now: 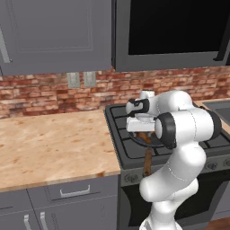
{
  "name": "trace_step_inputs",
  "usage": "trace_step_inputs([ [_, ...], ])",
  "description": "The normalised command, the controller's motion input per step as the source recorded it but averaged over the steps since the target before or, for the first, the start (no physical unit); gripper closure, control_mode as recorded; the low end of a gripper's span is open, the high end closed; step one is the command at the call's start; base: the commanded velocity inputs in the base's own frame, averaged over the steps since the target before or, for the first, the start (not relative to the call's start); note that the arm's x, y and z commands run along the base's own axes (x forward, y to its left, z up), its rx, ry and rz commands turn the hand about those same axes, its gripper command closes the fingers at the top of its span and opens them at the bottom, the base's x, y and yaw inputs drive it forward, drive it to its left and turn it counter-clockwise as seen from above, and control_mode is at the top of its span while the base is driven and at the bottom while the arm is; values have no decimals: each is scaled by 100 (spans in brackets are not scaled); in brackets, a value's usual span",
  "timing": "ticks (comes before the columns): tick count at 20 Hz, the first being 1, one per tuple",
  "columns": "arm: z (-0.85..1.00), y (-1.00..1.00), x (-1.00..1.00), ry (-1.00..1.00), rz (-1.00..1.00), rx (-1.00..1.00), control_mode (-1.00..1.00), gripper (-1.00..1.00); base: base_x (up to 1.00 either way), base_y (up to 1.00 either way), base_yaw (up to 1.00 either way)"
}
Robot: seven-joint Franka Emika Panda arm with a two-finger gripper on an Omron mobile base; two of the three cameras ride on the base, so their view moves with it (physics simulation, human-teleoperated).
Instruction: Take the chicken drumsticks from the pan and place one on each plate on the dining counter.
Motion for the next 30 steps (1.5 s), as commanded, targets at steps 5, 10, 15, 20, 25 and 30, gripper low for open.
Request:
trace_step_inputs([
  [5, -5, 2, 0, -2, 0, 0, -100, 100, 0, 0, 0],
  [10, -7, 0, 0, 0, 0, 0, -100, 100, 0, 0, 0],
  [15, -1, 0, 0, 0, 0, 0, -100, 100, 0, 0, 0],
  [20, 38, 5, 0, 0, 0, 0, -100, 100, 0, 0, 0],
  [25, 72, 3, -18, 0, -1, 0, -100, 100, 0, 0, 0],
  [30, 61, 0, -55, -2, 0, 0, -100, 100, 0, 0, 0],
])
